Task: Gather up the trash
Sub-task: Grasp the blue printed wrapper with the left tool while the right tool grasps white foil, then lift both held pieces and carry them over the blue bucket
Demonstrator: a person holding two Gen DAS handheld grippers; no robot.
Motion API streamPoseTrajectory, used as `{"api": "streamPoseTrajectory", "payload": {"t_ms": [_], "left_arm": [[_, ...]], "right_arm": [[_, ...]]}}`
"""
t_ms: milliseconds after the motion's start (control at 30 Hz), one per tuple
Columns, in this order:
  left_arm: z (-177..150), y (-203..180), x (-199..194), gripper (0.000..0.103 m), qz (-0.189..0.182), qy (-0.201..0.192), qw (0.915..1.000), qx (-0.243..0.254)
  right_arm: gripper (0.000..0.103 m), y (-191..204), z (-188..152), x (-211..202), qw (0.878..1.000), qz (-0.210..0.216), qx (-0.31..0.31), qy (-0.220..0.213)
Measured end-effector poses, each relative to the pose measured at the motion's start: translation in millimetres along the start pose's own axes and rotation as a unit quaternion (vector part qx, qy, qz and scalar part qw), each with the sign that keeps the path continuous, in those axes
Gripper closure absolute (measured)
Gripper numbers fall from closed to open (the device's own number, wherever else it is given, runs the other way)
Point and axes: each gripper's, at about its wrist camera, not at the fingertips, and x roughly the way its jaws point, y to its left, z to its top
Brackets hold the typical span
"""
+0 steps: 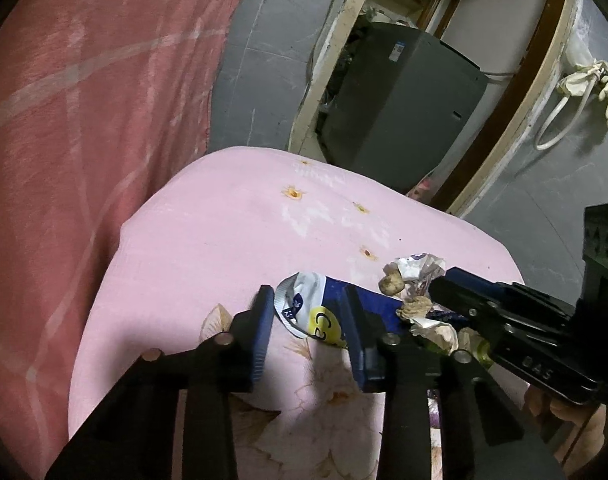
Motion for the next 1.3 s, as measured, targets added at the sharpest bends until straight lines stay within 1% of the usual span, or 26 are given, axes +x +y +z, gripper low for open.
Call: {"api": "streamPoseTrajectory", "payload": {"t_ms": [133,367,467,600,800,1067,1300], "left_arm": [[1.6,-1.2,1.2,0.088,0.006,0.003,1.0,0.002],[1.3,-6.3,1.0,0.089,0.006,-0.007,0.9999,0.005],[1.4,-10.8,-5.4,0.09,0.009,-0.017,0.9997,0.013],[2.6,-19.1,-15.3,0.09,0.015,-0.033,0.999,0.025],[6.2,-33.1,-35.2,0.091,0.033,-0.075,0.996,0.035],[10.3,-57.3,-72.0,0.091,0.045,-0.143,0.9874,0.052],[15.2,-83.7,-99.4,0.092,0.034,-0.185,0.9795,0.072]], "right_arm": [[0.087,-3.2,1.9,9.3,1.0,0.012,0.011,0.02],[0.091,-4.8,-1.5,2.3,1.0,0.01,0.012,0.01],[0.091,-8.3,-3.7,-7.6,1.0,0.006,0.018,-0.01],[0.091,-14.6,-7.3,-27.7,0.998,0.005,0.03,-0.047],[0.091,-22.3,-10.5,-64.5,0.994,-0.004,0.036,-0.106],[0.091,-19.6,-10.8,-107.4,0.986,-0.019,0.028,-0.166],[0.091,-19.3,-18.0,-154.6,0.974,-0.041,0.016,-0.224]]}}
